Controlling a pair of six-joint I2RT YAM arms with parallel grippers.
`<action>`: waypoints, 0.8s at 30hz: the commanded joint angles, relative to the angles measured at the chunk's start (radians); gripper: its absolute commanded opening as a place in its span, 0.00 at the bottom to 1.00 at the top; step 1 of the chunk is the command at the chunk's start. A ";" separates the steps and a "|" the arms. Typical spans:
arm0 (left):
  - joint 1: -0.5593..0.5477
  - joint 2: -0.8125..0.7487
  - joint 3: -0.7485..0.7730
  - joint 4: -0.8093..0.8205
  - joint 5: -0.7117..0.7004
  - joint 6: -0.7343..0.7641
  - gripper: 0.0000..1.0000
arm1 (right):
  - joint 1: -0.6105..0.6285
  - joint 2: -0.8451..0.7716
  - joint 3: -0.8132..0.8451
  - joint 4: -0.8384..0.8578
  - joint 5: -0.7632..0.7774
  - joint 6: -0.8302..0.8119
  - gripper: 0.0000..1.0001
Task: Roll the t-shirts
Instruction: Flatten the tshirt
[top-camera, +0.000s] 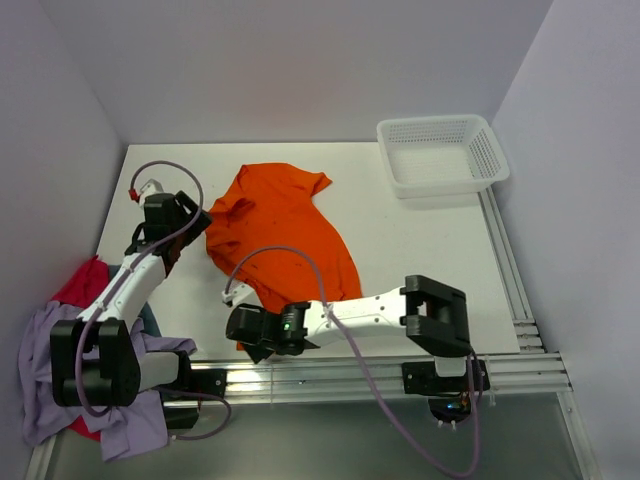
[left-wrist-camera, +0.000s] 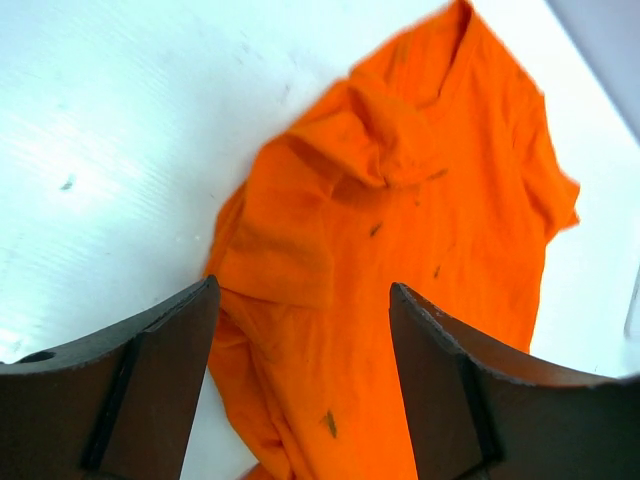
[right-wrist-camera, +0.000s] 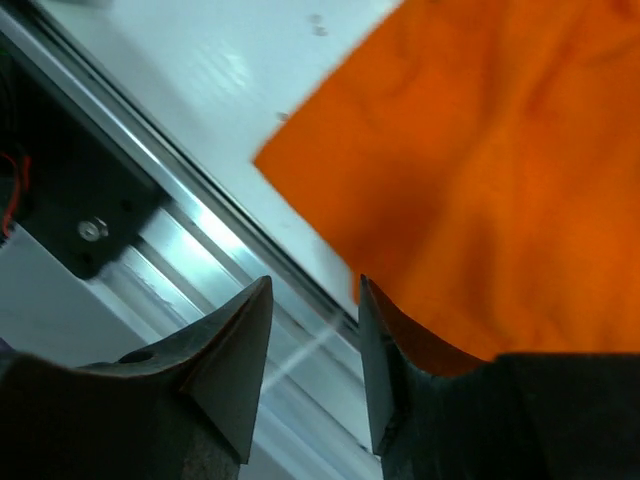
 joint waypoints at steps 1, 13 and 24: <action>0.016 -0.060 -0.018 -0.012 -0.109 -0.051 0.74 | 0.022 0.073 0.117 -0.067 0.032 0.014 0.48; 0.067 -0.164 -0.075 0.029 -0.077 -0.086 0.73 | 0.028 0.267 0.294 -0.104 0.103 0.103 0.54; 0.067 -0.164 -0.084 0.057 -0.038 -0.083 0.72 | 0.030 0.310 0.340 -0.100 0.129 0.100 0.60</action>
